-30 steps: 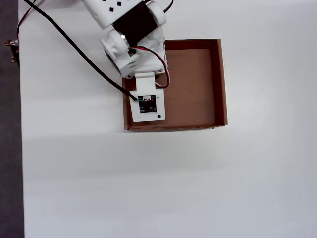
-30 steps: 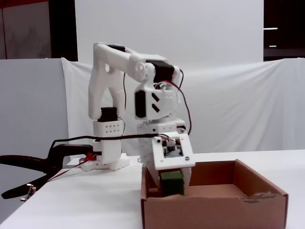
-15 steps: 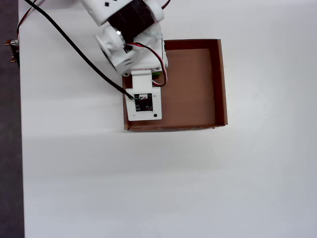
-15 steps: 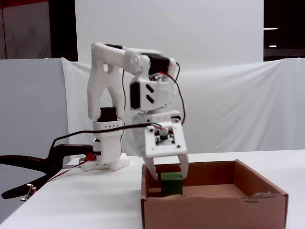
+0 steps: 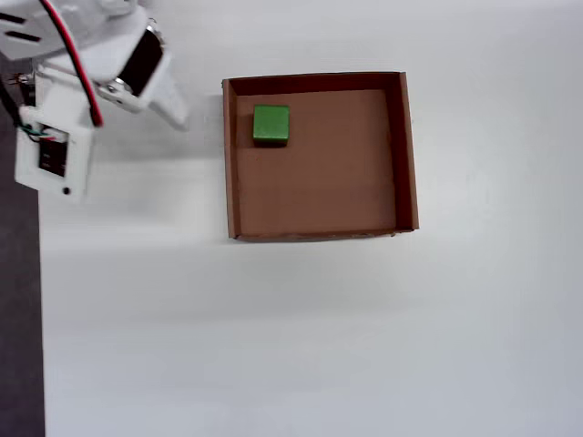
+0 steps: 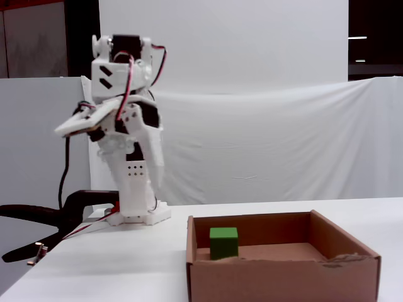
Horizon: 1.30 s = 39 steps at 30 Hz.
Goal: Grasp a green cube and put it in a box.
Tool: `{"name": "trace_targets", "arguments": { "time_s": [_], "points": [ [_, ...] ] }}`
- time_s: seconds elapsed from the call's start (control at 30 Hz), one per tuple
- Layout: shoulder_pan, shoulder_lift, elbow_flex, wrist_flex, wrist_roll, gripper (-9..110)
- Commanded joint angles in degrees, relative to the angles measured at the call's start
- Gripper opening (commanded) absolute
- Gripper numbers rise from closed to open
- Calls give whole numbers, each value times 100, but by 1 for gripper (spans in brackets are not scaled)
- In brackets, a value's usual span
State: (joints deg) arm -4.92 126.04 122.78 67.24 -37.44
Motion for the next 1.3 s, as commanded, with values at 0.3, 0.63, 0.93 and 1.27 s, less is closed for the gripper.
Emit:
{"name": "trace_targets", "arguments": {
  "time_s": [0.3,0.63,0.93,1.27],
  "points": [
    [1028,2936,2962,-642,26,21],
    [1397,4772,4342,-483,35,21],
    [1626,5634,4746,-88,88,21],
    [1731,5643,4746,185,88,21]
  ]
}}
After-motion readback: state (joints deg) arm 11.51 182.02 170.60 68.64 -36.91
